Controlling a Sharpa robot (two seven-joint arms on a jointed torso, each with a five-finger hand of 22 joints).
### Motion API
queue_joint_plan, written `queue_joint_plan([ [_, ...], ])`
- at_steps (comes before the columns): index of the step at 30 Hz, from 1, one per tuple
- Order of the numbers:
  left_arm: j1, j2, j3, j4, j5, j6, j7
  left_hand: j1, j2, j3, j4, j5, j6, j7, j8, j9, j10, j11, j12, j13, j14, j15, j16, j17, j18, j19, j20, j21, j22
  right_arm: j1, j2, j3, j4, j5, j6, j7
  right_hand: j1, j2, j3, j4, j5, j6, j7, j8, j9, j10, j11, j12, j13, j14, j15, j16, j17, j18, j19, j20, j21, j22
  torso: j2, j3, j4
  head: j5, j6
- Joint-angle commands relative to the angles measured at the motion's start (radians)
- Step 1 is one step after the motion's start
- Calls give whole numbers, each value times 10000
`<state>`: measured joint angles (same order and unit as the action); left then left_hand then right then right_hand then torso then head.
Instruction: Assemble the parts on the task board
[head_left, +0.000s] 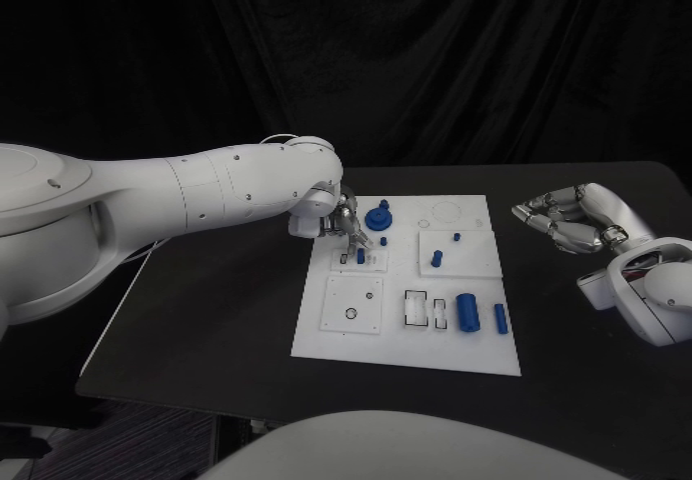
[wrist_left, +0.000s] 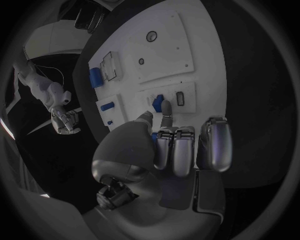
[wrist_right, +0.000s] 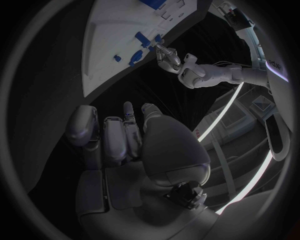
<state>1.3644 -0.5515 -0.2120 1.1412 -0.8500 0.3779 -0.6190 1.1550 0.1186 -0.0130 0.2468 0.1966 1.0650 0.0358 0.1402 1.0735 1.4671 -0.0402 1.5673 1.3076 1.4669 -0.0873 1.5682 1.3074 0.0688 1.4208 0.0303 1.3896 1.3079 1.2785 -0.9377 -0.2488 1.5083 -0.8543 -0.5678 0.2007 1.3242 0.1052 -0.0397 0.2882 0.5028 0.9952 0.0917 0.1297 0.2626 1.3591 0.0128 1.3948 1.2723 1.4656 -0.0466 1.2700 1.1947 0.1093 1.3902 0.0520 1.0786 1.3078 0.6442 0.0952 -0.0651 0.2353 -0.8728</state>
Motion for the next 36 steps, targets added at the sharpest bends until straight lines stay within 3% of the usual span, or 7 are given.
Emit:
queue_joint_plan([
  [1, -42, 33, 8, -16, -79, 55, 54, -100, 22, -8, 40, -48, 54, 3, -43, -9, 1037, 67, 35, 2632, 1039, 51, 26, 2634, -31, -92, 7, -43, 693, -22, -7, 6, 17, -6, 49, -141, 94, -38, 21, -29, 17, 60, 17, -55, -16, -61, -3, -31, -585, 154, -92, -34, -12, -17, -45, 8, -40, 160, -3, -5, 0, 16, 2],
  [21, -126, 97, 8, -80, -85, -28, 289, -114, 18, 89, -124, 100, -139, 73, -252, -181, 1037, 133, 35, 2632, 1039, 113, 26, 2634, 69, -382, 59, -416, 388, -23, 27, 6, -4, -19, 69, -175, 115, -42, 27, -29, 35, 59, 18, -57, -17, -65, -3, -35, -593, 156, -93, -31, -9, -14, -48, 7, -57, 155, -16, 2, 2, 20, 2],
  [32, -195, 142, 8, -130, -85, -60, 426, 31, -5, 383, -470, 579, -191, 90, -406, -369, 1037, 149, 35, 2632, 1039, 134, 26, 2634, 83, -420, 88, -508, 367, -23, 36, 6, -7, -33, 82, -203, 145, -48, 37, -36, 54, 55, 16, -61, -19, -72, -5, -42, -604, 154, -93, -42, -22, -13, -48, 5, -66, 154, -8, 6, 2, 22, 2],
  [36, -214, 143, 8, -128, -85, -123, 530, 159, -70, 739, -798, 1035, -156, 65, -461, -474, 1037, 128, 35, 2632, 1039, 118, 26, 2634, 81, -400, 76, -518, 399, -23, 38, 6, -9, -54, 87, -218, 161, -52, 42, -41, 68, 53, 16, -63, -20, -67, -6, -38, -596, 153, -94, -45, -25, -10, -52, 5, -81, 148, -5, 5, 8, 21, 2],
])
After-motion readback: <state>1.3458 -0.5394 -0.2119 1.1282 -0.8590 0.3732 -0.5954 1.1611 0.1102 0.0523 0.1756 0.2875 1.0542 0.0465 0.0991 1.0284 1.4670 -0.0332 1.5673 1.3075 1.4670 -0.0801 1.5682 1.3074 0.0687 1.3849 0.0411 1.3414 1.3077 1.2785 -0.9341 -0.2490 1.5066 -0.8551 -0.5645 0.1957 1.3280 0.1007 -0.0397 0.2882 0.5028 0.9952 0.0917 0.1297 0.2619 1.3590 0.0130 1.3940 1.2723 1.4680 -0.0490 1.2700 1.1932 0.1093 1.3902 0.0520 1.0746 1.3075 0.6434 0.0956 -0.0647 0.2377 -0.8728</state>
